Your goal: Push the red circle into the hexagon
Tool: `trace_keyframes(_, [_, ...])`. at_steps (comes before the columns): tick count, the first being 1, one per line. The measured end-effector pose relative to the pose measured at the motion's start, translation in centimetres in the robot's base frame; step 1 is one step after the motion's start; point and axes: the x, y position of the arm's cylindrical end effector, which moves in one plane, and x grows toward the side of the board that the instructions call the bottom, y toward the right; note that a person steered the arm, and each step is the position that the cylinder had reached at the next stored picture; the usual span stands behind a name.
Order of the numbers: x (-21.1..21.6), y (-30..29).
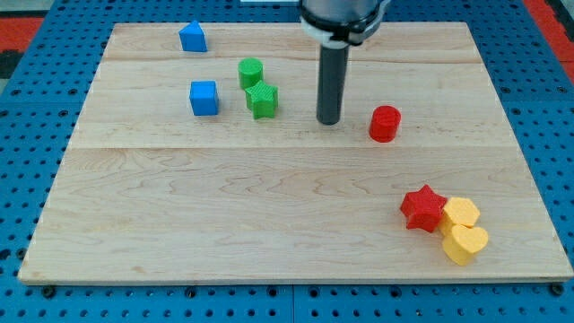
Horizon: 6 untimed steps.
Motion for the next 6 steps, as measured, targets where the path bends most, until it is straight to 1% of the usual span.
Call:
trace_keyframes(1, [0.1, 5.9])
trace_keyframes(2, [4.9, 13.1])
trace_keyframes(3, [8.3, 12.9])
trace_keyframes(4, [10.8, 12.7])
trace_keyframes(5, [6.7, 15.1])
trace_keyframes(6, [7.5, 23.2])
